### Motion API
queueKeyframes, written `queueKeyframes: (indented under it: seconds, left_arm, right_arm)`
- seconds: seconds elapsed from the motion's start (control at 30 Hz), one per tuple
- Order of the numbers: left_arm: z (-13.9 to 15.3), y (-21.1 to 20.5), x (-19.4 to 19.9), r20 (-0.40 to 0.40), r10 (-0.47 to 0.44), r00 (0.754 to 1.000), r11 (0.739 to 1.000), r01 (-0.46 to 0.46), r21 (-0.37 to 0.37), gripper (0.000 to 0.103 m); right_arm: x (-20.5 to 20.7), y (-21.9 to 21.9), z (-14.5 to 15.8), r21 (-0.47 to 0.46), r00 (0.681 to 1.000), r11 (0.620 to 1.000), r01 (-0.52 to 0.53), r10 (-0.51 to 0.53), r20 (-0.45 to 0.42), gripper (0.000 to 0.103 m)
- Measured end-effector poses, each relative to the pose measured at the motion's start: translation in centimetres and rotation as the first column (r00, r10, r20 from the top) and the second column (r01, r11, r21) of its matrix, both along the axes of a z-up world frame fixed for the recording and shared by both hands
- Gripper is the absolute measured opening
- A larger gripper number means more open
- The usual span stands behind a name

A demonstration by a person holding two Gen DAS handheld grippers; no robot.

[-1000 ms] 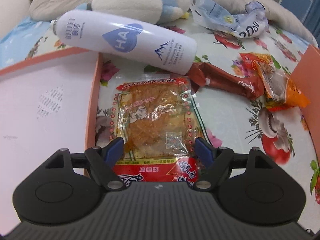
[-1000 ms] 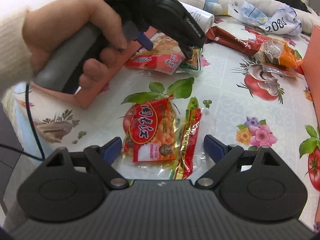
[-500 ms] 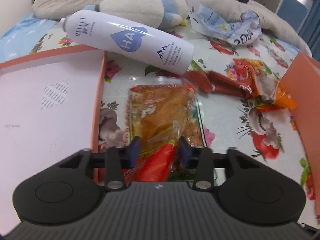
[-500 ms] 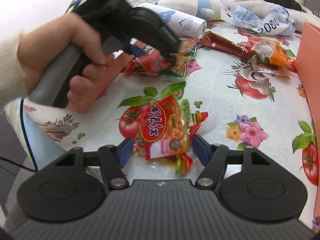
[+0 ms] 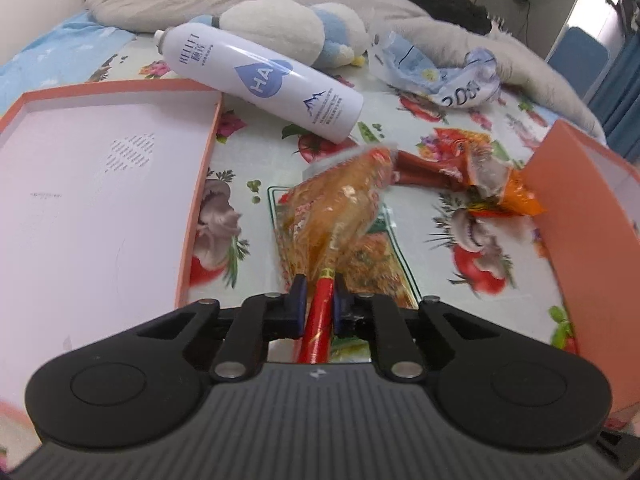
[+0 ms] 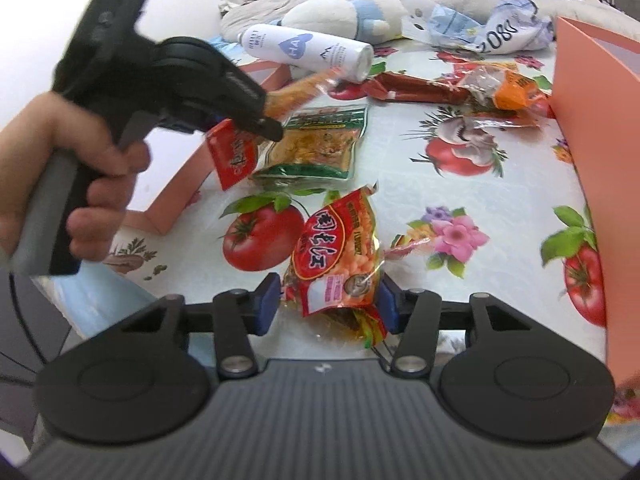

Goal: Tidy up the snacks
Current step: 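Lift the pastry packet with left while right grasps the red snack packet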

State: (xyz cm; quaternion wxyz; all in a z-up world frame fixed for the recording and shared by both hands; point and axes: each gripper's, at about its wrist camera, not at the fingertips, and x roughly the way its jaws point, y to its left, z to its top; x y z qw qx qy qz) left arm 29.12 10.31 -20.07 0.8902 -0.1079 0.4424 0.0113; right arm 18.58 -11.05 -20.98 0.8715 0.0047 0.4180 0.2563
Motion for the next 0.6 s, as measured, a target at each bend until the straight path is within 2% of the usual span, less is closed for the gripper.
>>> queueKeyframes:
  seconds: [0.23, 0.47, 0.6]
  left_arm:
    - [2.0, -1.7, -4.4, 0.047, 0.039, 0.998, 0.999, -0.037, -0.037, 0.008]
    - [3.7, -3.5, -8.4, 0.086, 0.062, 0.994, 0.997, -0.058, -0.055, 0.008]
    - [4.4, -4.0, -9.9, 0.099, 0.084, 0.992, 0.993, -0.075, -0.092, 0.008]
  right_arm:
    - [-1.2, -1.8, 1.9, 0.021, 0.998, 0.998, 0.053, -0.053, 0.036, 0.053]
    - [-2.0, -3.4, 3.3, 0.031, 0.993, 0.996, 0.086, -0.088, 0.074, 0.053]
    - [-2.2, -4.2, 3.9, 0.041, 0.990, 0.993, 0.112, -0.115, 0.085, 0.053]
